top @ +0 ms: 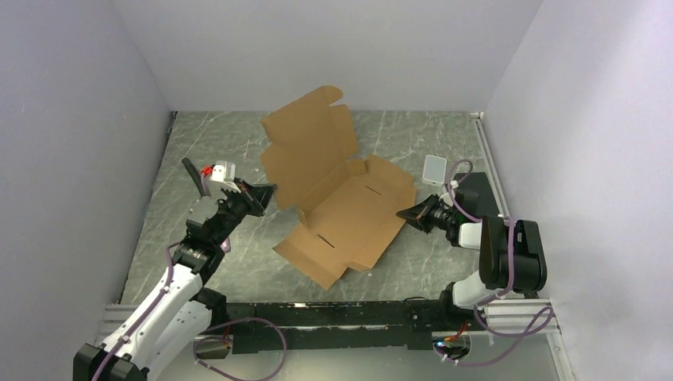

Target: Fold the paper box

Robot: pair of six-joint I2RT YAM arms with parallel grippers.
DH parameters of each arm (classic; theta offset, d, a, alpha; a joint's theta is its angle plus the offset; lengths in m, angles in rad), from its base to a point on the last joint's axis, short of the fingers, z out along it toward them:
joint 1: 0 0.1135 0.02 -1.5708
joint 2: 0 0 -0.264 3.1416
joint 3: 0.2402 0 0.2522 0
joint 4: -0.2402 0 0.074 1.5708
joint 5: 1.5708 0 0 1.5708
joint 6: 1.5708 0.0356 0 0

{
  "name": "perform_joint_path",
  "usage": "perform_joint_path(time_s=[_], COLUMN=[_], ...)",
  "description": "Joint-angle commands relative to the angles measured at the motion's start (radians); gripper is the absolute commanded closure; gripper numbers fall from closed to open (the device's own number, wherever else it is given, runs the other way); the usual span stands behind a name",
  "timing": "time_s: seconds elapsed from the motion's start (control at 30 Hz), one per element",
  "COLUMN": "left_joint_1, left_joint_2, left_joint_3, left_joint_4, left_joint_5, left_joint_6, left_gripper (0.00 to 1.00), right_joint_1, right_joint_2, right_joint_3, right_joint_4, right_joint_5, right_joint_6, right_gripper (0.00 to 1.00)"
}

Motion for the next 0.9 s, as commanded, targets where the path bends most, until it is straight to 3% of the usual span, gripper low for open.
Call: perform_joint_path(time_s=[0.0, 0.3, 0.4, 0.6, 0.77, 0.87], left_joint_1=[-0.007, -0.007, -0.007, -0.007, -0.007, -0.007], left_joint_2=[-0.036, -0.112, -0.148, -0.181, -0.196, -0.176], left_joint_3=[0.022, -0.007, -0.016, 0.025, 0.113, 0.195], left_joint_4=[0.042, -0.027, -0.058, -0.158, -0.27, -0.359], left_joint_5=[0.027, 0.074, 0.07, 0.074, 0.063, 0.052], left_joint_6=[-0.042, -0.073, -0.063, -0.025, 0.032, 0.105], left_gripper=[1.0, 0.73, 0.63, 0.54, 0.34, 0.16], right_joint_1=[-0.031, -0.124, -0.132, -0.131, -0.132, -0.132], right_joint_2=[-0.088, -0.266, -0.35, -0.47, -0.501, -0.511], right_joint_3=[0.002, 0.07, 0.142, 0.255, 0.362, 0.4], right_joint_4=[0.1, 0.087, -0.016, -0.221, -0.372, -0.418], right_joint_5=[-0.043, -0.091, -0.109, -0.15, -0.161, -0.206], right_joint_6=[-0.02, -0.167, -0.351, -0.683, -0.934, -1.033], right_gripper=[1.0, 1.0, 1.0, 1.0, 1.0, 1.0])
